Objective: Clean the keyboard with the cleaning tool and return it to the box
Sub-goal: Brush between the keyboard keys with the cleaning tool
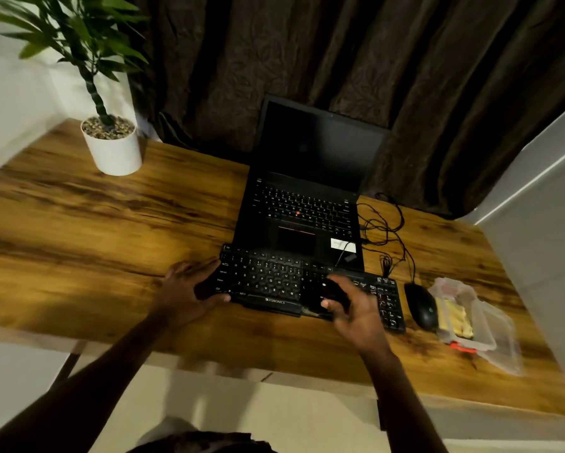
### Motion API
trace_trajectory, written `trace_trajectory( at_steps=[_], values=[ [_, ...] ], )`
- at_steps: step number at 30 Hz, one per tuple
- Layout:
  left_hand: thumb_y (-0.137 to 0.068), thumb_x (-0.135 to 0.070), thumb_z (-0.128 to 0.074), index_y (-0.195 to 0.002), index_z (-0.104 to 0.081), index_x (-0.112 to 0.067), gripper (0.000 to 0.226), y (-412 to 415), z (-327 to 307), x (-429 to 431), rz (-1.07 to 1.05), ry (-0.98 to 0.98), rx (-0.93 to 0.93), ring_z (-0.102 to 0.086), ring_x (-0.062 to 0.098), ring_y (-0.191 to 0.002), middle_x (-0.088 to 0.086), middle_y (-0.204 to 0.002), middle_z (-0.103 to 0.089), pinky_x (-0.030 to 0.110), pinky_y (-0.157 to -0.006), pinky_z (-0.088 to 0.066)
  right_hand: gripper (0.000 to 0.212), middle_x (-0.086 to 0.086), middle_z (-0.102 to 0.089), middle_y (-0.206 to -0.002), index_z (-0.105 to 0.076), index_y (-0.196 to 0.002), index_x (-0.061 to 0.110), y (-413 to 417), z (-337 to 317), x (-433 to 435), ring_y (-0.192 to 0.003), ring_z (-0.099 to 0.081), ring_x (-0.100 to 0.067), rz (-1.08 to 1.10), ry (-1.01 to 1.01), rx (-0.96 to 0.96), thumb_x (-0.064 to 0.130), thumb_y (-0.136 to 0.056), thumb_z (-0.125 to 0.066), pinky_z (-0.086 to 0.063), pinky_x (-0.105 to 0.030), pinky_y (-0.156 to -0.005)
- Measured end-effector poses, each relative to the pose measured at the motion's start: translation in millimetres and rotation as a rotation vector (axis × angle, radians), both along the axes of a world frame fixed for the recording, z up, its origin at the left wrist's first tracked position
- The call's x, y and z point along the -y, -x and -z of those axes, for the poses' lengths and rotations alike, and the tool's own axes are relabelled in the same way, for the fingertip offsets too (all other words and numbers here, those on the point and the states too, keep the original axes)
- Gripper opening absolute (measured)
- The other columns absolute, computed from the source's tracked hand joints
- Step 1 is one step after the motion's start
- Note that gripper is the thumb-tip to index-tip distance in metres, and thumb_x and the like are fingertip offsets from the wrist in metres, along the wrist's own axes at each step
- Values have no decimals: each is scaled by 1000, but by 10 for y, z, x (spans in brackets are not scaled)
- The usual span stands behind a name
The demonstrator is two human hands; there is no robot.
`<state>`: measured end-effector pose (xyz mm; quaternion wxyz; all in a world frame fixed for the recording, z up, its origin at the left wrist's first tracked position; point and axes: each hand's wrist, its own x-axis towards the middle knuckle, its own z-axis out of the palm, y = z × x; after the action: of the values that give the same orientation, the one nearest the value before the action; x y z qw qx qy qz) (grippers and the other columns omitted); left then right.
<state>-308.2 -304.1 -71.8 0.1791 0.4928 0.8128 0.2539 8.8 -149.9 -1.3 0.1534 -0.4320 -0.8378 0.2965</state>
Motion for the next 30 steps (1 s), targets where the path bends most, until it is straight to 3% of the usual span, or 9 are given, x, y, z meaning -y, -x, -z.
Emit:
trace_trajectory(
  at_steps=[3, 6, 9, 14, 16, 20, 23, 27, 30],
  values=[
    [-47, -107, -23, -150, -34, -42, 122, -30, -9, -9, 29, -21, -21, -22, 28, -145, -16, -157, -32, 44, -117, -20, 47, -6, -56, -122, -38, -126, 65, 286, -4, 134, -105, -60, -18, -42, 44, 23, 38, -93, -58, -59, -42, -85],
    [-48, -107, -25, -152, -27, -45, 121, -3, 38, 1, 43, 20, -36, -21, 29, -145, -15, -159, -30, 47, -117, -21, 46, -3, -55, -121, -41, -130, 59, 620, 33, 264, -98, -57, -7, -106, 61, -13, 37, -94, -58, -56, -23, -77],
    [-51, -106, -20, -154, -22, -41, 122, 9, 58, 5, 86, 37, -88, -21, 27, -145, -14, -161, -27, 45, -119, -17, 46, -1, -58, -120, -39, -125, 66, 905, 41, 407, -99, -59, -9, -165, 82, -20, 36, -95, -58, -55, -23, -78],
    [-56, -104, -18, -155, -26, -37, 120, 21, 46, 0, 106, 5, -82, -22, 26, -144, -20, -159, -22, 43, -118, -18, 41, 26, -50, -99, -49, -126, 42, 879, -129, 354, -89, -53, 12, -121, 78, -14, 15, -96, -59, -39, 5, -64],
    [-62, -99, -29, -154, -29, -35, 112, 45, 73, -4, 111, -25, -92, -26, 23, -142, -23, -157, -22, 40, -116, -19, 47, 28, -52, -102, -47, -118, 51, 726, -116, 263, -98, -59, 3, -82, 30, -11, 14, -94, -62, -46, -1, -72],
    [-68, -86, -44, -153, -36, -33, 100, 55, 114, 2, 109, -79, -112, -30, 16, -135, -28, -155, -23, 30, -105, -20, 49, 16, -61, -112, -46, -122, 59, 451, -49, 248, -111, -62, -18, 41, 21, -10, 27, -92, -65, -59, -37, -87],
    [-71, -87, -42, -152, -37, -30, 99, 70, 102, -26, 122, -103, -138, -26, 11, -132, -25, -157, -25, 32, -107, -23, 46, 10, -61, -114, -46, -121, 59, 519, -86, 331, -108, -61, -15, 53, 4, -31, 29, -92, -65, -59, -28, -84],
    [-71, -92, -35, -152, -37, -30, 101, 73, 124, -37, 139, -108, -133, -26, 10, -131, -22, -158, -26, 35, -106, -26, 44, 1, -62, -117, -43, -130, 60, 900, 72, 484, -109, -61, -20, 39, 34, -11, 51, -89, -57, -59, -38, -84],
    [-71, -94, -31, -151, -40, -30, 103, 82, 166, -40, 148, -110, -135, -34, 14, -129, -20, -158, -31, 35, -103, -30, 39, 8, -66, -115, -49, -128, 50, 1221, 81, 648, -104, -64, -13, -6, 23, -66, 35, -94, -58, -56, -27, -89]
  ],
)
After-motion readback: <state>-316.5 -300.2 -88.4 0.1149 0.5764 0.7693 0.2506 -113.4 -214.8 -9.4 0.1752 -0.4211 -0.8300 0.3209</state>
